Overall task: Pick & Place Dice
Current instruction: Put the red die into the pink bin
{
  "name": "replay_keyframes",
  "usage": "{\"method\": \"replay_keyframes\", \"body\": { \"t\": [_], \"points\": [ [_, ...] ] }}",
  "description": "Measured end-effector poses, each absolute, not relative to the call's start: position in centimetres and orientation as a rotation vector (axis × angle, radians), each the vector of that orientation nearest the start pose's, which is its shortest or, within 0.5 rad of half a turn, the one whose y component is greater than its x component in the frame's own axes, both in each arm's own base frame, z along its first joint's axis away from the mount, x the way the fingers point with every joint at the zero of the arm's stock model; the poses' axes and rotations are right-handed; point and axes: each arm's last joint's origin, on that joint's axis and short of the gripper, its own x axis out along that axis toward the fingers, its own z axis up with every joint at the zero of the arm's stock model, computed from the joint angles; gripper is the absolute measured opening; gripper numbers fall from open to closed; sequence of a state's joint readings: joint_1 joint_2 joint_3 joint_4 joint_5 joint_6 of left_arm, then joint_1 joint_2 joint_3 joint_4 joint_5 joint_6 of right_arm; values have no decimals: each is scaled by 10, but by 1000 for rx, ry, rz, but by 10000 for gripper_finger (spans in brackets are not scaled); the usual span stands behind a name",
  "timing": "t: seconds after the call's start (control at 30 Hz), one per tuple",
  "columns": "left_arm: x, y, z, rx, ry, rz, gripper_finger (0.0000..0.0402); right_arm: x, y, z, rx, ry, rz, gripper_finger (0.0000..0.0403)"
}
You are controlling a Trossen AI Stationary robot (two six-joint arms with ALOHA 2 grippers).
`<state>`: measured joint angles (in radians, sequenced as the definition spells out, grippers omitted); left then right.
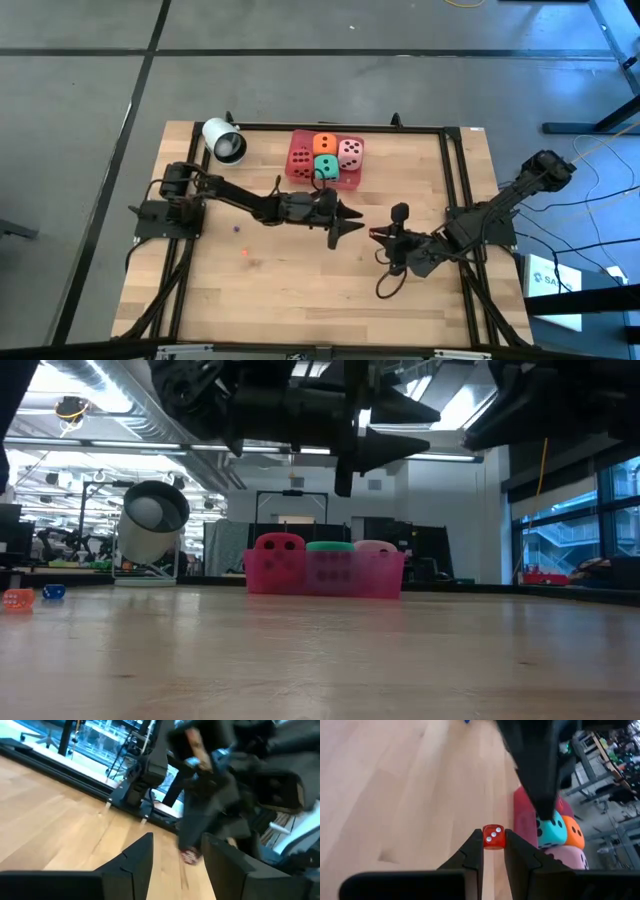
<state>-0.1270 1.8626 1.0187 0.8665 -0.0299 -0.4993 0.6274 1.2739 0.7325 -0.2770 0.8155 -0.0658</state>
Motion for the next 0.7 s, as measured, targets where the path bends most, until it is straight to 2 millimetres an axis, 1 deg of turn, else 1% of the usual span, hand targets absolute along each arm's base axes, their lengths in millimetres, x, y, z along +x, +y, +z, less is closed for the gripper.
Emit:
{"method": "replay_keyframes", "body": {
  "t": [0.1, 0.2, 0.37, 0.6, 0.7],
  "points": [
    [398, -43, 216, -542, -2, -98, 159, 209, 130, 220, -615, 600, -142, 51],
    [398, -39, 216, -570, 16, -141, 155, 210, 134, 223, -629, 571, -128, 51],
    [398, -38, 218, -628, 12, -210, 151, 213, 136, 228, -655, 523, -113, 51],
    [397, -41, 225, -655, -14, -323, 154, 222, 128, 232, -687, 501, -141, 51],
    [397, -41, 226, -656, -23, -330, 156, 226, 125, 234, -689, 488, -151, 51]
  ]
}}
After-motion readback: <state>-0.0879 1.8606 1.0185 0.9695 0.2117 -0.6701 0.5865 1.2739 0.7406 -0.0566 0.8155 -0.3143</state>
